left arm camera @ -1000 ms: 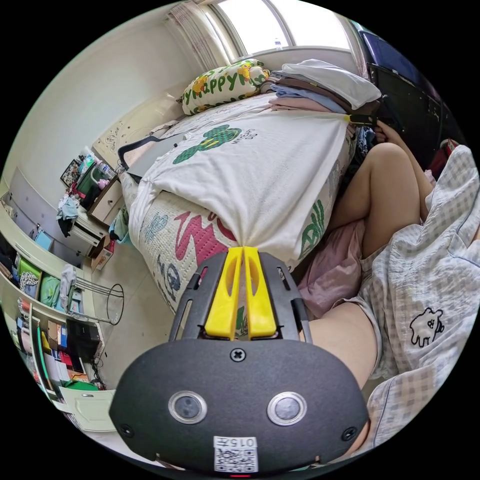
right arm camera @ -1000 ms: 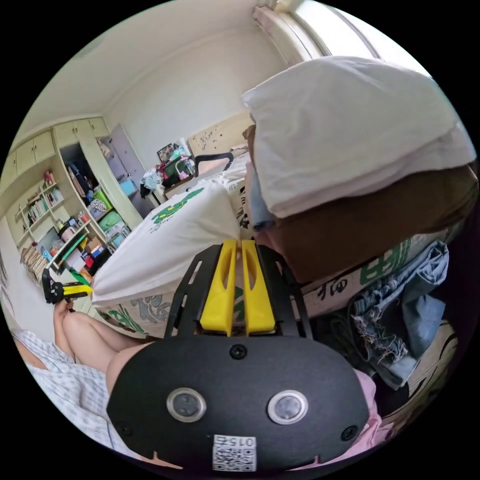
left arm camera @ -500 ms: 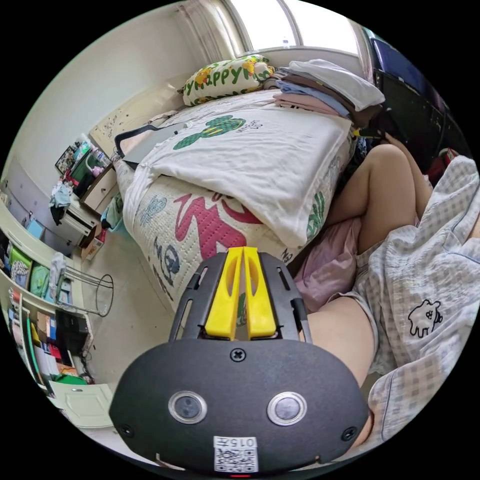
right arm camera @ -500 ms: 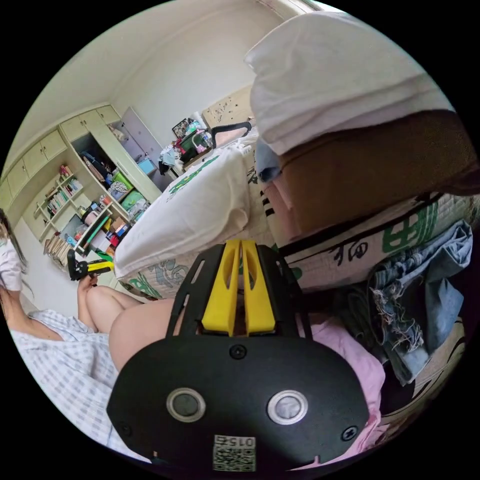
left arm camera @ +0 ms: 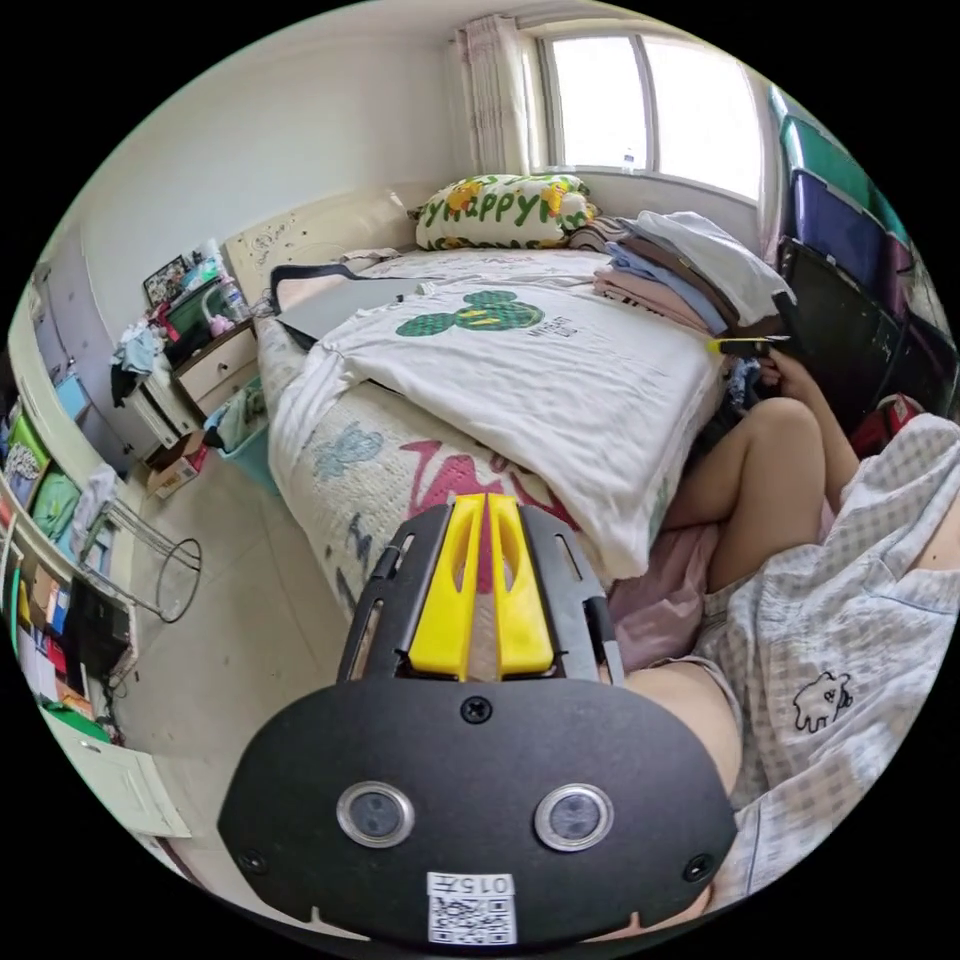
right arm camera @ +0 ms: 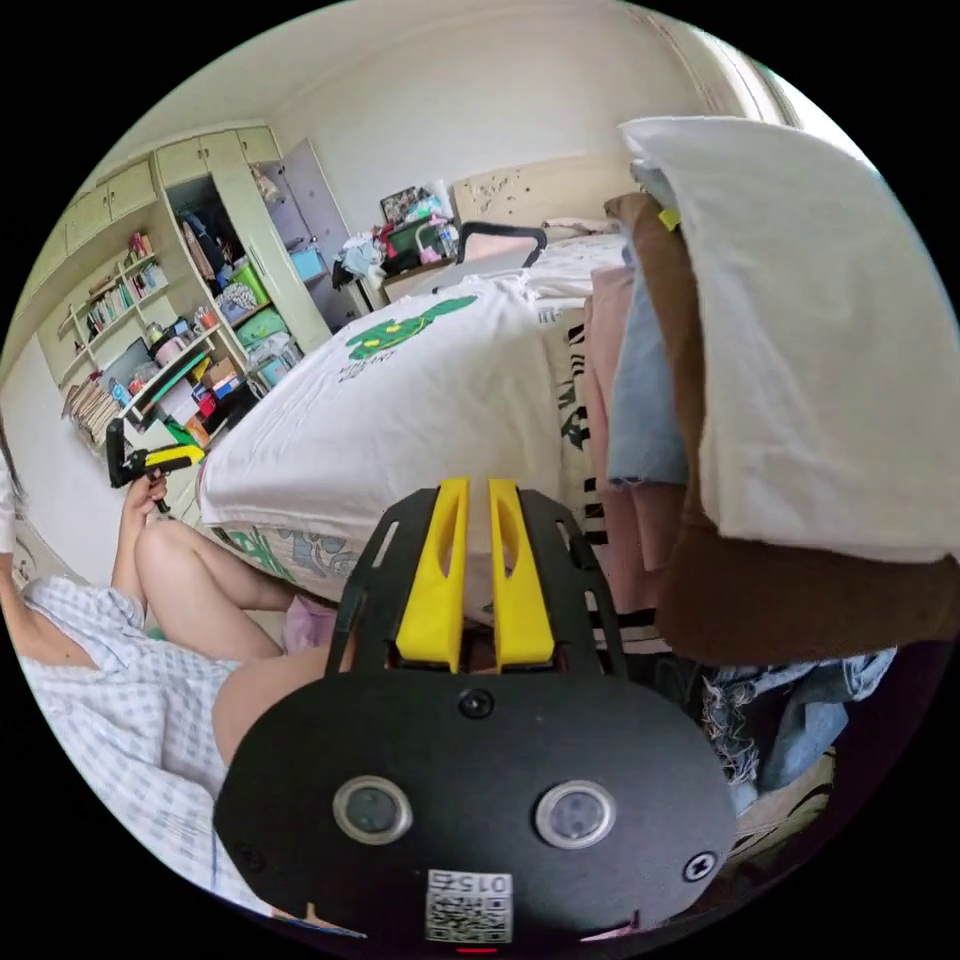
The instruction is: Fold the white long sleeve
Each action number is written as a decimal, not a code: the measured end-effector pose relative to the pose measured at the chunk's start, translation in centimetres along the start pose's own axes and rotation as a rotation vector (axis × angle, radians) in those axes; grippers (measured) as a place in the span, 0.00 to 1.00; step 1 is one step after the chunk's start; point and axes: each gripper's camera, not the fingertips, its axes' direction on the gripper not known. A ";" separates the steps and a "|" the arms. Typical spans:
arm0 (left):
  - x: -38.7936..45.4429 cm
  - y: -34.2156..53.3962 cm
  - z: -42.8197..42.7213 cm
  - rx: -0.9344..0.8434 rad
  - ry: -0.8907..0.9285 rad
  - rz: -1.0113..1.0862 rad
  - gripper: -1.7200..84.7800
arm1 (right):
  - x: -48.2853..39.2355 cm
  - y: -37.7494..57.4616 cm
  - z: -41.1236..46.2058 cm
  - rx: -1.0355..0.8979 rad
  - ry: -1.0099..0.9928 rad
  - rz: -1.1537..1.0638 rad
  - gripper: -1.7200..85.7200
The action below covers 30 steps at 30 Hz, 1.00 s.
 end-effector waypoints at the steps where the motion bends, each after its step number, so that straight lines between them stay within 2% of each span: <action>1: -1.4 -0.2 0.2 0.013 -0.018 -0.018 0.02 | -0.2 -0.3 0.5 -0.022 0.013 -0.018 0.08; 4: -6.3 -1.3 1.1 0.065 0.032 -0.103 0.02 | -0.9 -1.3 -0.5 0.032 0.098 -0.056 0.08; 7: -12.0 -3.2 3.6 0.112 0.046 -0.210 0.02 | -1.6 -4.1 -1.8 0.138 0.083 -0.101 0.06; 11: -19.5 -5.6 9.5 0.076 -0.005 -0.359 0.02 | -3.0 -9.1 0.6 0.123 0.055 -0.193 0.05; 14: -25.6 -6.8 14.6 0.073 0.029 -0.497 0.01 | -4.9 -13.3 5.3 0.091 0.058 -0.254 0.05; 17: -29.9 -8.1 19.3 0.093 0.163 -0.571 0.02 | -8.6 -16.9 11.2 0.072 -0.026 -0.366 0.06; 21: -33.5 -9.8 24.9 0.009 0.160 -0.541 0.05 | -19.4 -20.7 21.6 0.018 -0.087 -0.690 0.09; 25: -35.0 -9.8 28.6 0.008 0.326 -0.459 0.04 | -31.3 -21.8 32.2 0.020 -0.091 -1.048 0.11; 27: -34.7 -9.6 29.0 0.027 0.336 -0.395 0.03 | -34.9 -22.6 37.2 -0.008 -0.079 -1.119 0.12; 30: -34.6 -9.3 29.0 0.039 0.292 -0.378 0.02 | -38.6 -23.8 45.4 -0.074 0.044 -1.176 0.11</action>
